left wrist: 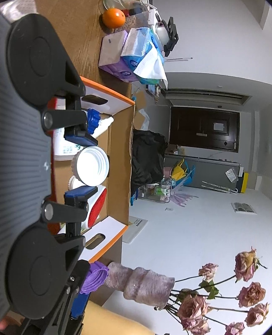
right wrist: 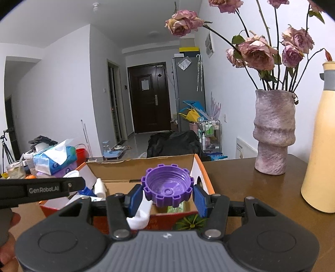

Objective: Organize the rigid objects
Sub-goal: 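Carry the white cap in the left gripper while the right carries the purple cap over the box, then open the left gripper to drop the white cap while the right releases the purple cap into the box, then withdraw both open grippers from the box toward the tape roll and charger cube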

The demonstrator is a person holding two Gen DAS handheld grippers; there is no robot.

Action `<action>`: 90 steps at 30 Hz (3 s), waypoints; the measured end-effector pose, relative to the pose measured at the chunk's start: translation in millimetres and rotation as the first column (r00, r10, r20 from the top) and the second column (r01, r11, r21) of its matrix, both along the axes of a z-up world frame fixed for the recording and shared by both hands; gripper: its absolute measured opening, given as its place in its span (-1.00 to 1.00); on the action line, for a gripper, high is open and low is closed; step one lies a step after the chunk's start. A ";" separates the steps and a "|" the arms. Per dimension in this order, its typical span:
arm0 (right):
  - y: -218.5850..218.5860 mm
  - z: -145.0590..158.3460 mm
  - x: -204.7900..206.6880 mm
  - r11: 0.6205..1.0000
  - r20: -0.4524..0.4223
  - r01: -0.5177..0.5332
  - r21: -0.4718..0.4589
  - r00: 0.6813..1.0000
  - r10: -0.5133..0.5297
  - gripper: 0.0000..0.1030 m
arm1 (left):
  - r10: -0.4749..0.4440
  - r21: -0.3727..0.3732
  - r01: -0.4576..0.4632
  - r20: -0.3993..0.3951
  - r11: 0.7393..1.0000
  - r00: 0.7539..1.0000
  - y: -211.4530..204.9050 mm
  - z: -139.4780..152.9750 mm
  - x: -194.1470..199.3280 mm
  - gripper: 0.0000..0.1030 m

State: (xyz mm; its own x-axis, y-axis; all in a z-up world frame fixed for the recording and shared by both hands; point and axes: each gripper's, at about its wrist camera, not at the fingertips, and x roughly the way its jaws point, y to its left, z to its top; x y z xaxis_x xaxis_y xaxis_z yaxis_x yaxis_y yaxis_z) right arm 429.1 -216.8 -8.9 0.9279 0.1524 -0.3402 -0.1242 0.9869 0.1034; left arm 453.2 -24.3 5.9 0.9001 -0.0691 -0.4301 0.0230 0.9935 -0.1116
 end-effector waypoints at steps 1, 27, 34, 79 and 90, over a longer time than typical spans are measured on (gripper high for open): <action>-0.3 -0.1 4.2 1.000 -0.001 0.001 -0.001 1.000 -0.001 0.00 | 0.002 0.001 -0.002 0.000 1.000 1.000 0.3 -0.2 3.4 -0.20; -5.3 -6.3 87.1 0.999 -0.052 -0.012 -0.033 0.999 0.011 0.00 | 0.038 0.059 -0.037 -0.009 0.998 0.999 8.7 -13.9 69.9 -0.20; -3.2 -9.7 100.1 0.999 -0.069 -0.018 -0.051 0.997 0.015 0.00 | 0.040 0.072 -0.038 -0.016 0.997 0.999 11.8 -18.0 81.7 -0.20; -10.5 -6.3 81.4 0.997 -0.090 0.021 -0.067 0.996 -0.027 1.00 | 0.145 0.073 -0.144 -0.016 0.987 0.989 25.6 -21.2 68.6 1.00; -17.0 -2.8 51.9 0.996 -0.060 0.037 -0.080 0.997 -0.041 1.00 | 0.148 0.067 -0.146 -0.022 0.987 0.989 24.1 -23.6 39.8 1.00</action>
